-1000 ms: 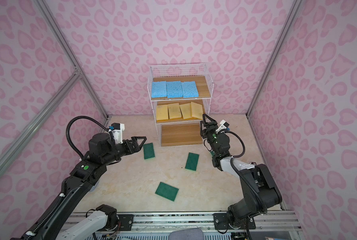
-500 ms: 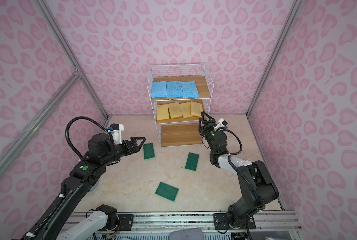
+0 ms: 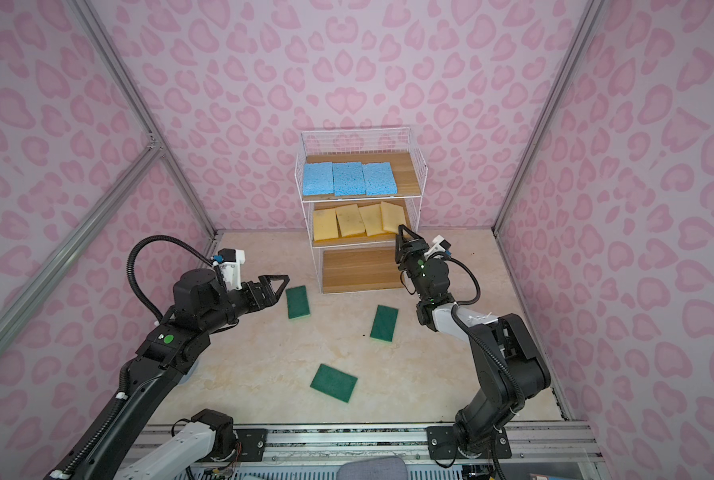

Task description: Place and organize the cleaning sponges onto the shelf

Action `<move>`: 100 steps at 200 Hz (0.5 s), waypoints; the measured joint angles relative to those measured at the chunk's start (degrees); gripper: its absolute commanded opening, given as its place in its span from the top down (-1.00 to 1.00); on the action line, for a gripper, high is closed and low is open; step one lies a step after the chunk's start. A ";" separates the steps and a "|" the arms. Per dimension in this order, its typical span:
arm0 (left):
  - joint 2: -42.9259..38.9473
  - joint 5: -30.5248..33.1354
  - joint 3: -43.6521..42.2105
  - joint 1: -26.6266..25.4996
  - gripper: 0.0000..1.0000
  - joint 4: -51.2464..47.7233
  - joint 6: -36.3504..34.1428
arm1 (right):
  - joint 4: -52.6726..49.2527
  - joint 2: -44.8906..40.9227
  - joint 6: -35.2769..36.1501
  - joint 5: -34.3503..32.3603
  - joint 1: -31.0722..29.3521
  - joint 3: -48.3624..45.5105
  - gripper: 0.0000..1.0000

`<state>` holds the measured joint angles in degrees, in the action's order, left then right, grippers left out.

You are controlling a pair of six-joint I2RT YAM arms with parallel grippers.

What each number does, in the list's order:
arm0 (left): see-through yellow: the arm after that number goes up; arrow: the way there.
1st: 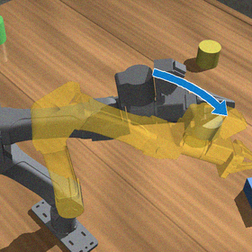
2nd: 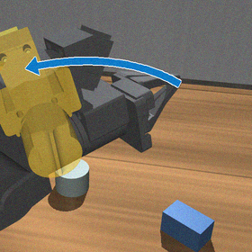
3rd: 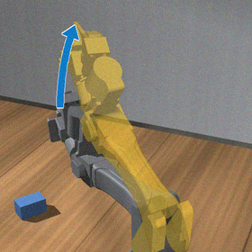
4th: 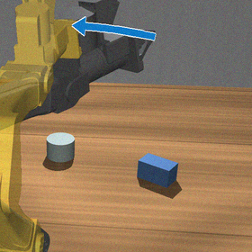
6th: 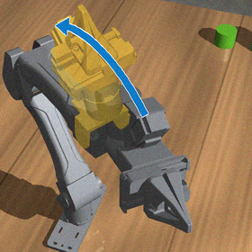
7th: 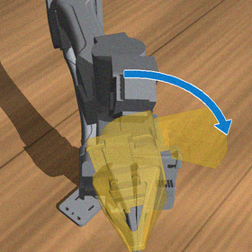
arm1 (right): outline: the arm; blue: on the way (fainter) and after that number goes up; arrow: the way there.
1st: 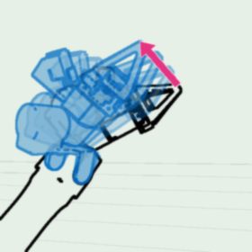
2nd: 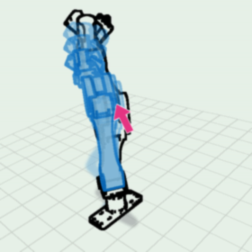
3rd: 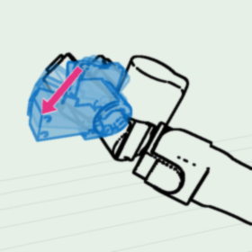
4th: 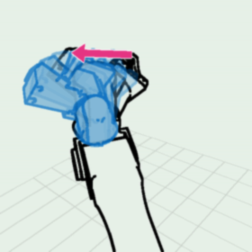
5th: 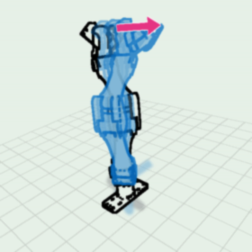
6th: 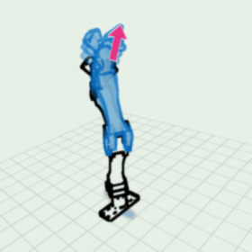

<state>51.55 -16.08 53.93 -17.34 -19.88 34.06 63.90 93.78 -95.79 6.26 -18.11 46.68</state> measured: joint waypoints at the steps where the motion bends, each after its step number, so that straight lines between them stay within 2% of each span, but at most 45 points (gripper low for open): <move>1: 0.00 0.00 0.00 0.02 -0.96 0.00 0.00 | 0.00 0.02 0.00 0.00 0.00 0.02 0.33; 62: -0.48 0.00 -0.24 0.22 -0.96 -0.42 0.00 | -2.80 -0.90 1.62 0.87 -0.26 0.79 0.49; 100: -0.70 0.00 -0.24 0.37 -0.96 -0.63 0.00 | -7.43 -4.85 6.54 0.87 -0.68 1.33 0.52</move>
<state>50.85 -16.08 53.69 -16.97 -20.51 34.06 56.47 88.92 -89.25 7.14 -18.79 48.01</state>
